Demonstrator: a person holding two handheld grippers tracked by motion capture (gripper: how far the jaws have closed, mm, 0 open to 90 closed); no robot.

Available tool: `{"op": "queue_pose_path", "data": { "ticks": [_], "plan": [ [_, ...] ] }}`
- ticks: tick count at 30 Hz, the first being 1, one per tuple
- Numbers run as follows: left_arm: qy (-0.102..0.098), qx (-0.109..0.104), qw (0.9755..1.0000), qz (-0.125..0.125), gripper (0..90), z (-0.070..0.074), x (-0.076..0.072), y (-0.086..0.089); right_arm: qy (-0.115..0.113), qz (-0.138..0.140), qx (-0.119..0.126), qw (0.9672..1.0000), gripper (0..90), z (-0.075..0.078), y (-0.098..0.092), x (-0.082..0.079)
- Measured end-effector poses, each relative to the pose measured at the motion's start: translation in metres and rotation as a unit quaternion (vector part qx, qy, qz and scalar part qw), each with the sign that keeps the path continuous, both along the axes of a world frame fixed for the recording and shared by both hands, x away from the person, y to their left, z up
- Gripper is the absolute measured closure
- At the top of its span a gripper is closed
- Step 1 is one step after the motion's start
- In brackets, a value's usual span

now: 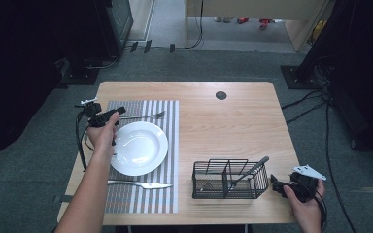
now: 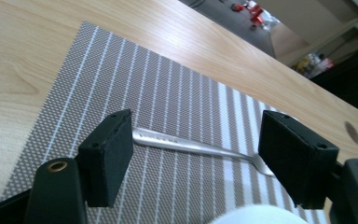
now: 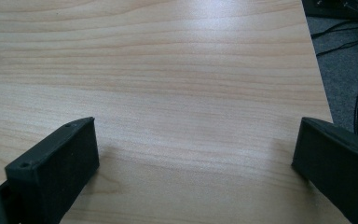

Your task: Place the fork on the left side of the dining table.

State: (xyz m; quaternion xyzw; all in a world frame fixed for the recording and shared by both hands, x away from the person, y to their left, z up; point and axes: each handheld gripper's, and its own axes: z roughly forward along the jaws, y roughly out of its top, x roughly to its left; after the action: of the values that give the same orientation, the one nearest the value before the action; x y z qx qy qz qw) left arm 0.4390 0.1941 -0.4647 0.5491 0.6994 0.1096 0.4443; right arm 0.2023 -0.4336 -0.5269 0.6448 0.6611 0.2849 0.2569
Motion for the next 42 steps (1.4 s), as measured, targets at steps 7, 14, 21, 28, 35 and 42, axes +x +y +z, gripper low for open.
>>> {"op": "queue_pose_path", "data": {
  "ticks": [7, 14, 21, 28, 35, 42],
  "plan": [
    [-0.012, 0.031, 0.9993, -0.013, 25.0, 0.012, -0.018, 0.002, 0.0, 0.0, 0.0, 1.0, 0.1, 0.0, 0.0, 0.0],
    [-0.039, 0.055, 0.9971, -0.036, 23.7, 0.026, -0.042, -0.006, 0.0, -0.001, 0.0, 1.0, 0.0, 0.0, 0.0, 0.0],
    [-0.065, 0.082, 0.9929, -0.057, 22.5, 0.037, -0.066, -0.014, 0.0, -0.001, 0.0, 1.0, 0.0, 0.0, 0.0, 0.0],
    [-0.086, 0.15, 0.9826, -0.069, 20.5, 0.045, -0.091, -0.019, 0.0, -0.001, 0.0, 1.0, 0.0, 0.0, 0.0, 0.0],
    [-0.1, 0.163, 0.9777, -0.087, 19.7, 0.046, -0.114, -0.021, 0.0, -0.001, 0.0, 1.0, 0.0, 0.0, 0.0, 0.0],
    [-0.12, 0.201, 0.967, -0.101, 19.3, 0.044, -0.138, -0.028, 0.0, -0.001, 0.0, 1.0, 0.0, 0.0, 0.0, 0.0]
  ]
}}
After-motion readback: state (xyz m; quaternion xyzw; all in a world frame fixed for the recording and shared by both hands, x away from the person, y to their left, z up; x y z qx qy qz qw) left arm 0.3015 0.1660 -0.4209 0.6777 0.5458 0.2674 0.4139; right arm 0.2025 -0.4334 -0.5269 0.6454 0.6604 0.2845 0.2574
